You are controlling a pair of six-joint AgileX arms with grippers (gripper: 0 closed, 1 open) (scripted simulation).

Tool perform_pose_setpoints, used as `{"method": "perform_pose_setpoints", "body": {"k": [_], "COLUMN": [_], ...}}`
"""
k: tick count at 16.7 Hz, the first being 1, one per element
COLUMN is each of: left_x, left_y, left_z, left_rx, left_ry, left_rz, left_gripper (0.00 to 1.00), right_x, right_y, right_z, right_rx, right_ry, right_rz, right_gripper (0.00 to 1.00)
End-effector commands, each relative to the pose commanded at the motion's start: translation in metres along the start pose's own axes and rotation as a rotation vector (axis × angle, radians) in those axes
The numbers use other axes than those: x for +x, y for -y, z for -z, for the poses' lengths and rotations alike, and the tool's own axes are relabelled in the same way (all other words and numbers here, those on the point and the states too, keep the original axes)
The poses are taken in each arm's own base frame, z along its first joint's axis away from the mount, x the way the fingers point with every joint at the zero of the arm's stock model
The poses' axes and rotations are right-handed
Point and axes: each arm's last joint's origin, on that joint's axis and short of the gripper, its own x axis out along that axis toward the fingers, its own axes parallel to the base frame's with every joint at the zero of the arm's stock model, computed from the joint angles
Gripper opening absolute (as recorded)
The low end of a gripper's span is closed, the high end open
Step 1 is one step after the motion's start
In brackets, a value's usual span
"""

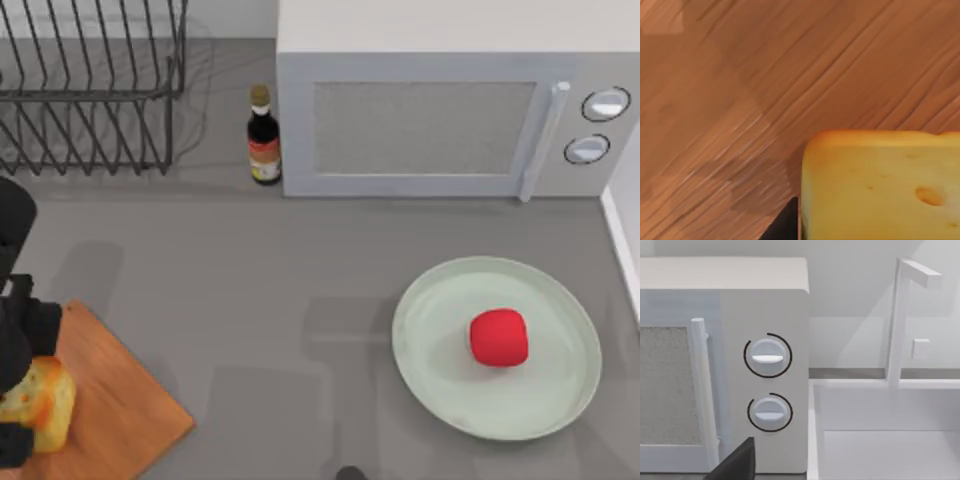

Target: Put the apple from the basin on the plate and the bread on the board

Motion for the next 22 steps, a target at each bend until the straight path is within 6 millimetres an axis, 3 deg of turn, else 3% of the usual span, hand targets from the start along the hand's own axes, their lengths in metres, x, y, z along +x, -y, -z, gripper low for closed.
{"method": "perform_pose_setpoints", "body": {"k": [6,17,22], "left_x": [0.0,-0.001,-0.015], "left_y": [0.0,-0.001,-0.017], "left_z": [0.0,0.0,-0.004], "left_rx": [0.0,0.009,0.188], "left_ry": [0.0,-0.001,0.0], "left_rz": [0.0,0.013,0.214], "left_gripper": [0.98,1.0,1.0], "right_x": [0.0,0.0,0.0], "right_y": [0.0,0.0,0.0], "right_z": [0.0,0.0,0.0], "right_rx": [0.0,0.0,0.0], "right_ry": [0.0,0.0,0.0], "right_rz": [0.0,0.0,0.0], "right_gripper": [1.0,1.0,1.0]}}
